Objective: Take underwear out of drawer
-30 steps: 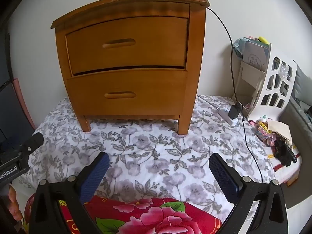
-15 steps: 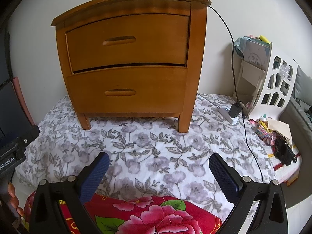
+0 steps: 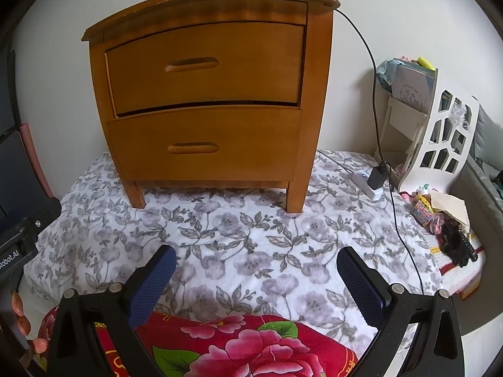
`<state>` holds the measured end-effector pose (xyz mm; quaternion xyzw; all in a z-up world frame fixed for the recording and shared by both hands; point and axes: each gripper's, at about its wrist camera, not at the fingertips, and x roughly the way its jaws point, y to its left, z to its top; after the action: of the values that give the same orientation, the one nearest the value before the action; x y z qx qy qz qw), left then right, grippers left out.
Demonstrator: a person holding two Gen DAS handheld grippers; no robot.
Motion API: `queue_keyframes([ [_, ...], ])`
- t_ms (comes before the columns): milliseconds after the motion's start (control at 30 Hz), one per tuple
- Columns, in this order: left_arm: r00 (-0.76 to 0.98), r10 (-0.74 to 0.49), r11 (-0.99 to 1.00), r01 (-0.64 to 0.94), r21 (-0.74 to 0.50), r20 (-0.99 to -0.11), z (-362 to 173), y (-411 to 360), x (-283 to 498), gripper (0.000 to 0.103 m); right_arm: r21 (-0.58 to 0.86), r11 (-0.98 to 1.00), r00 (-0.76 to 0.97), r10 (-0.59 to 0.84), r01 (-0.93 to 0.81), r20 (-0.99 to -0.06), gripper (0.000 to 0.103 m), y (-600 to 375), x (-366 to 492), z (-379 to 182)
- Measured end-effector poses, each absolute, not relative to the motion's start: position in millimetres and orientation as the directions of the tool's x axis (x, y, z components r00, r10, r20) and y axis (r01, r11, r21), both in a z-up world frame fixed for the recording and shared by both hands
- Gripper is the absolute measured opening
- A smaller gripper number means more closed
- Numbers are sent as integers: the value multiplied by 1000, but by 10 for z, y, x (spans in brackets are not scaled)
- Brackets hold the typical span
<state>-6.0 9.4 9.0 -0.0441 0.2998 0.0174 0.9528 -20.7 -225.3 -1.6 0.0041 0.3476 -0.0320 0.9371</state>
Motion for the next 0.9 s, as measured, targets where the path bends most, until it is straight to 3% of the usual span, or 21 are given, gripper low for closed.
queue_keyframes([
  [900,834,-32,996,-20,-88,-550,279,49,-133,103,-18,999,777,-48,47,-627,103,-2221,-268,131],
])
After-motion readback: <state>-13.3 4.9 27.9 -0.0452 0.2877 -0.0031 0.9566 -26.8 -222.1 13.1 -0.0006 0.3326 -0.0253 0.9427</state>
